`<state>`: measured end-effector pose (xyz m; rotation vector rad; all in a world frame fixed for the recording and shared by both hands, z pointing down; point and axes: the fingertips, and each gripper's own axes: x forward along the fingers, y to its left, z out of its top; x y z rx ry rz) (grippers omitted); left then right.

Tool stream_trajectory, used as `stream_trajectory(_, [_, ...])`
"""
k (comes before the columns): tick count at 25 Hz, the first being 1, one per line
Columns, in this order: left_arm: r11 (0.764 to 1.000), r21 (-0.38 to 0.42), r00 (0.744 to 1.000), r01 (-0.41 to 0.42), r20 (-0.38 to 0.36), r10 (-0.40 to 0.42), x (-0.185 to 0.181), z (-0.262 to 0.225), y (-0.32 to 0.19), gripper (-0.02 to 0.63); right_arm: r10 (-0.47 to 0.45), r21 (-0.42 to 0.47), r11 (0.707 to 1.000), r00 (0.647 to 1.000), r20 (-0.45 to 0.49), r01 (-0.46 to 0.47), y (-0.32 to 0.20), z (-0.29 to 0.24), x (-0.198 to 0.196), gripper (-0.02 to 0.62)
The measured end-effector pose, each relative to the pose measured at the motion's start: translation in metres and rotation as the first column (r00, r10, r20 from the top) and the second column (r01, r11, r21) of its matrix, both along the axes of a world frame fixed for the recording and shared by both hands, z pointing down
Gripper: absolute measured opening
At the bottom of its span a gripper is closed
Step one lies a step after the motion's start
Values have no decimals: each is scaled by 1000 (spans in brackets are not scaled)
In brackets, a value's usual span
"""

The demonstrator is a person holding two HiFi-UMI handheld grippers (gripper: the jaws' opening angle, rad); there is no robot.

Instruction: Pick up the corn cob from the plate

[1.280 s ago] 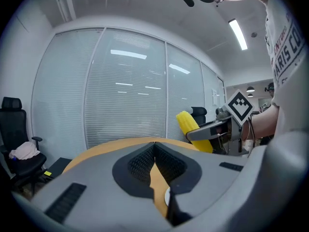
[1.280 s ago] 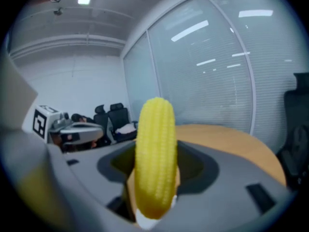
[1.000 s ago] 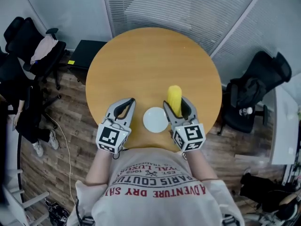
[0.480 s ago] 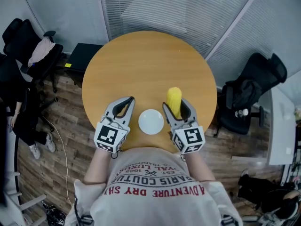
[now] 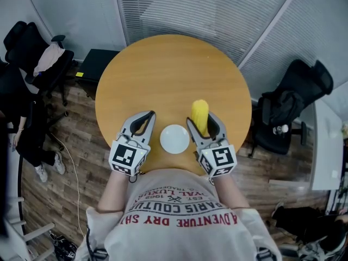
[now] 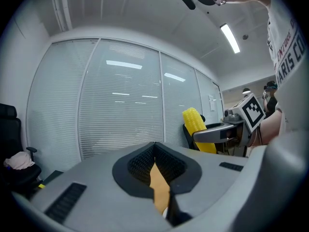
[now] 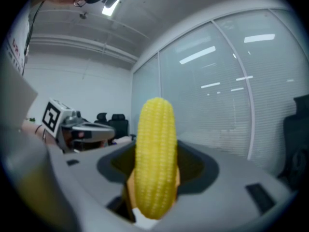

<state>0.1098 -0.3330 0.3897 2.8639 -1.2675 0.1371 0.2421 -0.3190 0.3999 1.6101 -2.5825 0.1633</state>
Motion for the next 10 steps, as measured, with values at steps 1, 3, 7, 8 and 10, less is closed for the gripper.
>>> stream_trajectory(1, [1000,3,1000,3,-2,-3,-1,-1,0,35,-2,3,1000,1000,-1,2,0,0,0,265])
stream_trajectory(3, [1000,4,1000,7,-4,-7,-2,-1,-1,35,-6,4,1000,1000,-2,6,0,-1,-1,265])
stream_trajectory(7, [1000,-3,1000,10,-4,-10,-4,0,0,35,-8,2,1000,1000,-2,8,2,-1,-3,265])
stream_trajectory(8, [1000,-3,1000,9,-4,-9,-5,0,1,35,-8,1,1000,1000,-2,8,3,-1,-4,265])
stream_trajectory(10, [1000,-3,1000,8,-3,-8,-6,-1,2,35,-8,-1,1000,1000,0,8,3,-1,-5,265])
